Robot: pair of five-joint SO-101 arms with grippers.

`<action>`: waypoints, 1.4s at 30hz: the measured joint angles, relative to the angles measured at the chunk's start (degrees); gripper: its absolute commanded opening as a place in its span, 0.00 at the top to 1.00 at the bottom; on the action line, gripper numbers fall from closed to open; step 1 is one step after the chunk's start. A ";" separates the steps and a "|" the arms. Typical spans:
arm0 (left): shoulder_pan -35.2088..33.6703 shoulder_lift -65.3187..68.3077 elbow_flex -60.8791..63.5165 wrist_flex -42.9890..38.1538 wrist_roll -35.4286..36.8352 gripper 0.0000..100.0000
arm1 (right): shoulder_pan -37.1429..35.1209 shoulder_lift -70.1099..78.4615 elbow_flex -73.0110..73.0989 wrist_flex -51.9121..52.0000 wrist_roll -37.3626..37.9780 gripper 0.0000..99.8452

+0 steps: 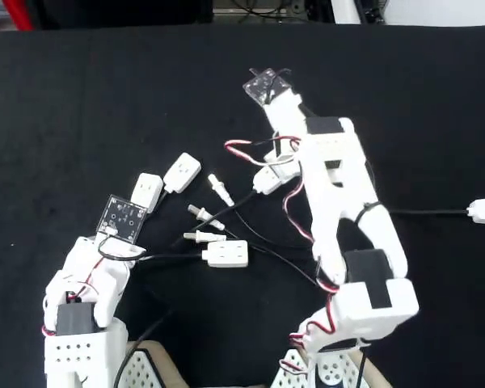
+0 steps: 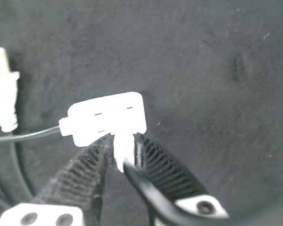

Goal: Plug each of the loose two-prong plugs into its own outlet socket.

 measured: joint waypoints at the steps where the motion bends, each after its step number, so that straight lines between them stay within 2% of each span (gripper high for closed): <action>1: 0.00 0.00 0.00 0.00 0.00 0.97 | 0.44 0.53 -0.44 0.00 0.00 0.99; 14: 0.00 0.00 0.00 0.00 0.00 0.97 | 0.79 3.16 -1.05 -2.73 0.00 0.99; 21: 0.00 0.00 0.00 0.00 0.00 0.97 | 0.97 -3.08 1.67 -3.34 -0.26 0.99; 35: 0.00 0.00 0.00 0.00 0.00 0.97 | -0.53 -8.79 16.00 -19.78 -2.29 0.99; 42: -1.14 0.00 0.00 0.00 0.00 0.97 | -0.35 -7.82 16.18 -21.71 -2.29 0.99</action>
